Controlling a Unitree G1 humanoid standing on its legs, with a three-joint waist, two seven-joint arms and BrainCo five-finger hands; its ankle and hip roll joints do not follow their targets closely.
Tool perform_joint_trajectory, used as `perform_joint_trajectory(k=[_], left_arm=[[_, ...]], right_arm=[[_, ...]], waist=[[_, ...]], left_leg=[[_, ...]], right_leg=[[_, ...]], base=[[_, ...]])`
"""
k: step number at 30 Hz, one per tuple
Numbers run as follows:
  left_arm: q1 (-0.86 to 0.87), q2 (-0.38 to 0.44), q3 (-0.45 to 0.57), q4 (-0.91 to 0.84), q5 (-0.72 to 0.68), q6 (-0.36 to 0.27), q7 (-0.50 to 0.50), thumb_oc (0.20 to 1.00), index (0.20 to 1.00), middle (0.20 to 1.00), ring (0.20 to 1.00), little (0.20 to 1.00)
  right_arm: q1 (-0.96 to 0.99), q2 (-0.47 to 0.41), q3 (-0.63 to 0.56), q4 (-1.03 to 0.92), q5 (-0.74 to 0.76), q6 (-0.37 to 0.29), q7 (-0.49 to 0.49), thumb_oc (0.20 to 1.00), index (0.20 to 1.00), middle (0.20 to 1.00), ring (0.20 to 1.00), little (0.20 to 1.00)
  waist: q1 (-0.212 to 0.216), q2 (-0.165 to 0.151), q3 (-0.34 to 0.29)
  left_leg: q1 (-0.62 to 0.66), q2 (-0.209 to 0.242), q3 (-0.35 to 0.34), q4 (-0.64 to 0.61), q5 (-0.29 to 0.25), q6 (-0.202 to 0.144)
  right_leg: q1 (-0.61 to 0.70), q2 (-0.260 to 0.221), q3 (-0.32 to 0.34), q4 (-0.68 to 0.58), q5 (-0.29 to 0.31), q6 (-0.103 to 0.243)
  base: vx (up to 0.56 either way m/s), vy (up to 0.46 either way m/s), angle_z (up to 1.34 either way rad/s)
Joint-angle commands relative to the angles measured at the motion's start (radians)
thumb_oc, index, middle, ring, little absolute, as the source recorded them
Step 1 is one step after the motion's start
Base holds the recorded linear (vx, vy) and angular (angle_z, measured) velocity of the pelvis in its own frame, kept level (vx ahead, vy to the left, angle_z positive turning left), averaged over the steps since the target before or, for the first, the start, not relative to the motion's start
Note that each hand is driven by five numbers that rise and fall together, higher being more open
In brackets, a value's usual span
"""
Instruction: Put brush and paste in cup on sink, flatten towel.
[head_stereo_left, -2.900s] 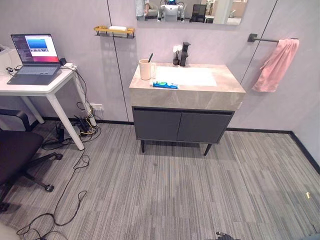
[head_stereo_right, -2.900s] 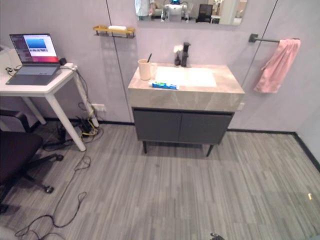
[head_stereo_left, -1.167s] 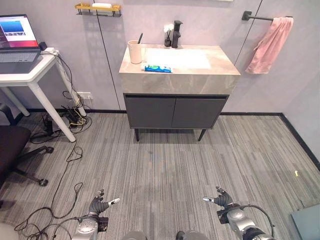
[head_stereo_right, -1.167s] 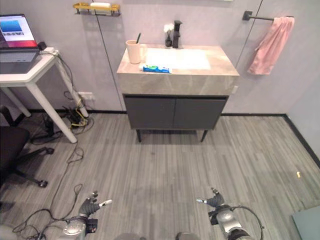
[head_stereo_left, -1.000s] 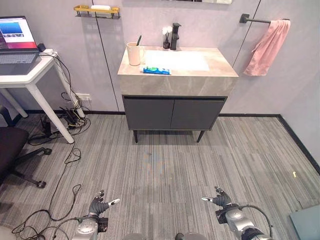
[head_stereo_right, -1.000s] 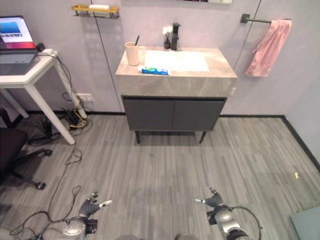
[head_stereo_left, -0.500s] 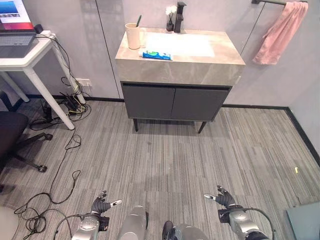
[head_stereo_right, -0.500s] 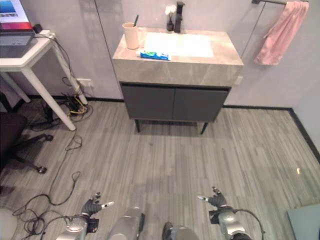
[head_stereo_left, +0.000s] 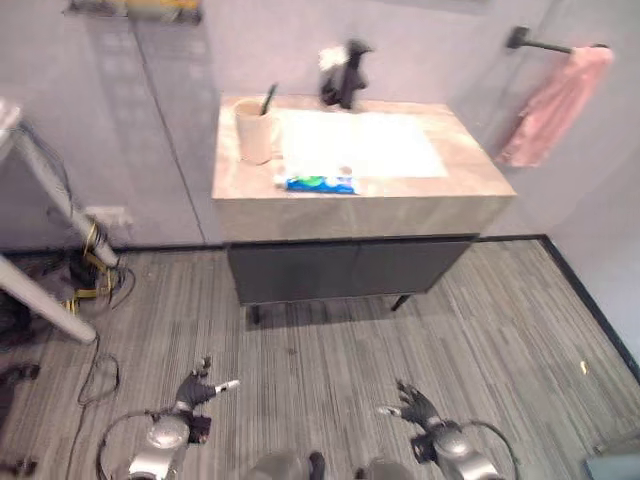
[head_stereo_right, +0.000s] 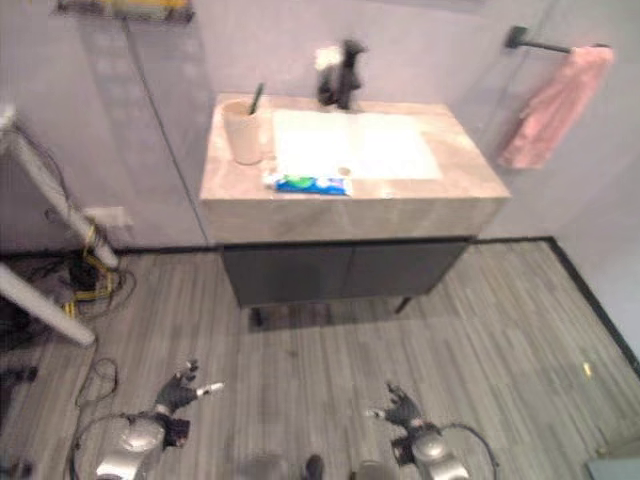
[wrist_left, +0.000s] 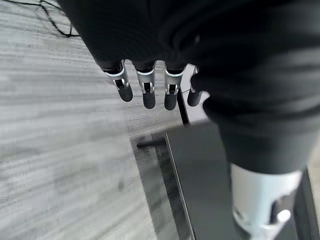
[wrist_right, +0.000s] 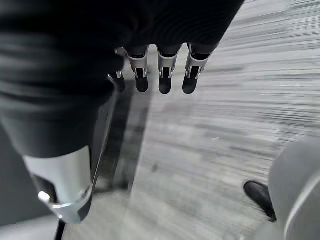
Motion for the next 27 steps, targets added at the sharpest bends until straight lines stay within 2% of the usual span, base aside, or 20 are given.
perform_joint_trajectory(k=[1,2,3,5,7,8,9,10,11,14,16,18,19,20,21,22,23,25,27], left_arm=[[0.018,-0.002,0.016,-0.048,0.045,-0.026,0.01,1.0,1.0,1.0,1.0,1.0],[0.019,-0.004,0.014,-0.044,0.043,-0.025,0.008,1.0,1.0,1.0,1.0,1.0],[0.019,-0.004,0.014,-0.044,0.043,-0.025,0.008,1.0,1.0,1.0,1.0,1.0],[0.011,-0.004,0.013,-0.034,0.038,-0.027,0.009,1.0,1.0,1.0,1.0,1.0],[0.006,-0.002,0.01,-0.043,0.036,-0.029,0.012,1.0,1.0,1.0,1.0,1.0],[-0.001,-0.002,0.007,-0.04,0.038,-0.029,0.018,1.0,1.0,1.0,1.0,1.0],[-0.001,-0.002,0.007,-0.04,0.038,-0.029,0.018,1.0,1.0,1.0,1.0,1.0],[-0.003,-0.009,0.004,-0.03,0.044,-0.03,0.02,1.0,1.0,1.0,1.0,1.0],[-0.007,-0.019,-0.001,-0.012,0.036,-0.034,0.028,1.0,1.0,1.0,1.0,1.0],[0.006,-0.023,0.004,-0.014,0.025,-0.039,0.027,1.0,1.0,1.0,1.0,1.0],[0.014,-0.025,-0.001,-0.004,0.03,-0.039,0.021,1.0,1.0,1.0,1.0,1.0],[0.013,-0.024,-0.003,0.002,0.033,-0.038,0.021,1.0,1.0,1.0,1.0,1.0],[0.014,-0.025,-0.005,0.003,0.034,-0.037,0.02,1.0,1.0,1.0,1.0,1.0],[0.001,-0.025,-0.015,0.011,0.036,-0.036,0.02,1.0,1.0,1.0,1.0,1.0],[0.001,-0.025,-0.015,0.011,0.036,-0.036,0.02,1.0,1.0,1.0,1.0,1.0],[-0.022,-0.033,-0.026,0.031,0.034,-0.032,0.022,1.0,1.0,1.0,1.0,1.0],[-0.032,-0.039,-0.034,0.038,0.032,-0.033,0.024,1.0,1.0,1.0,1.0,1.0],[-0.044,-0.047,-0.036,0.048,0.025,-0.035,0.029,1.0,1.0,1.0,1.0,1.0],[-0.051,-0.052,-0.041,0.053,0.028,-0.038,0.031,1.0,1.0,1.0,1.0,1.0]], right_arm=[[-0.056,-0.011,-0.039,0.015,0.005,-0.004,-0.007,1.0,1.0,1.0,1.0,1.0],[-0.059,-0.012,-0.038,0.016,0.009,-0.003,-0.007,1.0,1.0,1.0,1.0,1.0],[-0.059,-0.012,-0.038,0.016,0.009,-0.003,-0.007,1.0,1.0,1.0,1.0,1.0],[-0.069,-0.013,-0.032,0.016,0.011,-0.001,-0.01,1.0,1.0,1.0,1.0,1.0],[-0.077,-0.016,-0.029,0.008,0.008,0.002,-0.016,1.0,1.0,1.0,1.0,1.0],[-0.077,-0.019,-0.032,0.011,0.007,0.003,-0.016,1.0,1.0,1.0,1.0,1.0],[-0.077,-0.02,-0.032,0.011,0.007,0.003,-0.016,1.0,1.0,1.0,1.0,1.0],[-0.075,-0.019,-0.032,0.025,0.007,0.002,-0.018,1.0,1.0,1.0,1.0,1.0],[-0.081,-0.021,-0.025,0.04,0.005,-0.001,-0.024,1.0,1.0,1.0,1.0,1.0],[-0.088,-0.032,-0.011,0.03,-0.01,-0.005,-0.024,1.0,1.0,1.0,1.0,1.0],[-0.098,-0.057,0.008,0.016,-0.036,-0.011,-0.023,1.0,1.0,1.0,1.0,1.0],[-0.097,-0.061,0.008,0.013,-0.028,-0.012,-0.021,1.0,1.0,1.0,1.0,1.0],[-0.094,-0.066,0.007,0.013,-0.021,-0.014,-0.017,1.0,1.0,1.0,1.0,1.0],[-0.097,-0.078,0.01,0.022,-0.015,-0.019,-0.021,1.0,1.0,1.0,1.0,1.0],[-0.097,-0.078,0.01,0.022,-0.015,-0.019,-0.021,1.0,1.0,1.0,1.0,1.0],[-0.101,-0.084,0.011,0.047,-0.013,-0.019,-0.028,1.0,1.0,1.0,1.0,1.0],[-0.103,-0.085,0.014,0.057,-0.012,-0.019,-0.031,1.0,1.0,1.0,1.0,1.0],[-0.101,-0.086,0.014,0.069,-0.013,-0.015,-0.033,1.0,1.0,1.0,1.0,1.0],[-0.095,-0.084,0.009,0.069,-0.009,-0.016,-0.034,1.0,1.0,1.0,1.0,1.0]], waist=[[-0.002,-0.029,0.002],[-0.006,-0.031,0.007],[-0.007,-0.029,0.01],[-0.015,-0.039,0.024],[-0.022,-0.043,0.037],[-0.028,-0.053,0.032],[-0.029,-0.052,0.034],[-0.025,-0.06,0.02],[-0.023,-0.062,-0.009],[-0.021,-0.064,-0.026],[-0.022,-0.062,-0.047],[-0.025,-0.061,-0.05],[-0.026,-0.062,-0.051],[-0.022,-0.066,-0.037],[-0.022,-0.066,-0.038],[-0.015,-0.072,-0.021],[-0.014,-0.072,-0.013],[-0.015,-0.073,-0.013],[-0.02,-0.074,-0.025]], left_leg=[[0.18,-0.038,-0.027,-0.242,0.066,-0.04],[0.194,-0.037,-0.034,-0.242,0.056,-0.047],[0.198,-0.036,-0.035,-0.242,0.055,-0.048],[0.217,-0.036,-0.04,-0.232,0.032,-0.059],[0.228,-0.035,-0.053,-0.219,0.011,-0.067],[0.24,-0.031,-0.073,-0.224,0.0,-0.082],[0.242,-0.03,-0.075,-0.224,-0.001,-0.082],[0.248,-0.024,-0.081,-0.233,-0.005,-0.092],[0.251,-0.008,-0.091,-0.243,0.016,-0.11],[0.264,0.016,-0.114,-0.253,0.035,-0.131],[0.277,0.06,-0.146,-0.258,0.069,-0.16],[0.277,0.074,-0.149,-0.25,0.08,-0.169],[0.272,0.085,-0.151,-0.234,0.09,-0.176],[0.216,0.092,-0.162,-0.123,0.125,-0.194],[0.215,0.092,-0.162,-0.122,0.125,-0.194],[0.168,0.091,-0.155,-0.037,0.145,-0.195],[0.155,0.089,-0.145,-0.023,0.148,-0.194],[0.151,0.079,-0.124,-0.079,0.129,-0.186],[0.133,0.044,-0.118,-0.243,0.089,-0.171]], right_leg=[[-0.041,-0.117,-0.177,-0.39,0.145,-0.013],[-0.038,-0.126,-0.184,-0.458,0.143,-0.009],[-0.033,-0.124,-0.186,-0.461,0.143,-0.009],[-0.044,-0.147,-0.166,-0.616,0.19,0.01],[-0.053,-0.167,-0.132,-0.701,0.253,0.035],[-0.036,-0.156,-0.096,-0.752,0.245,0.041],[-0.033,-0.155,-0.097,-0.753,0.245,0.04],[0.006,-0.138,-0.104,-0.798,0.21,0.033],[0.034,-0.1,-0.109,-0.811,0.182,0.018],[0.06,-0.071,-0.132,-0.838,0.169,0.005],[0.082,-0.03,-0.145,-0.866,0.15,-0.013],[0.089,-0.019,-0.15,-0.873,0.143,-0.02],[0.094,-0.009,-0.151,-0.877,0.132,-0.027],[0.106,0.005,-0.151,-0.884,0.12,-0.047],[0.106,0.005,-0.152,-0.884,0.12,-0.047],[0.126,0.01,-0.161,-0.895,0.11,-0.06],[0.135,0.01,-0.167,-0.899,0.107,-0.063],[0.146,0.006,-0.165,-0.91,0.099,-0.063],[0.147,0.002,-0.159,-0.925,0.097,-0.053]], base=[[0.28,0.11,-0.27],[0.17,-0.007,-0.3],[0.16,-0.05,-0.35],[0.18,-0.092,-0.2],[0.23,-0.153,0.68],[0.21,-0.15,0.27],[0.24,-0.181,-0.01],[0.25,-0.16,0.02],[0.25,-0.16,0.5],[0.23,-0.178,0.26],[0.29,-0.281,0.11],[0.16,-0.164,0.13],[0.11,-0.156,0.3],[0.11,-0.154,0.39],[0.1,-0.182,0.2],[0.06,-0.092,0.08],[0.09,-0.095,-0.01],[0.08,0.021,0.21],[0.07,0.072,0.18]])
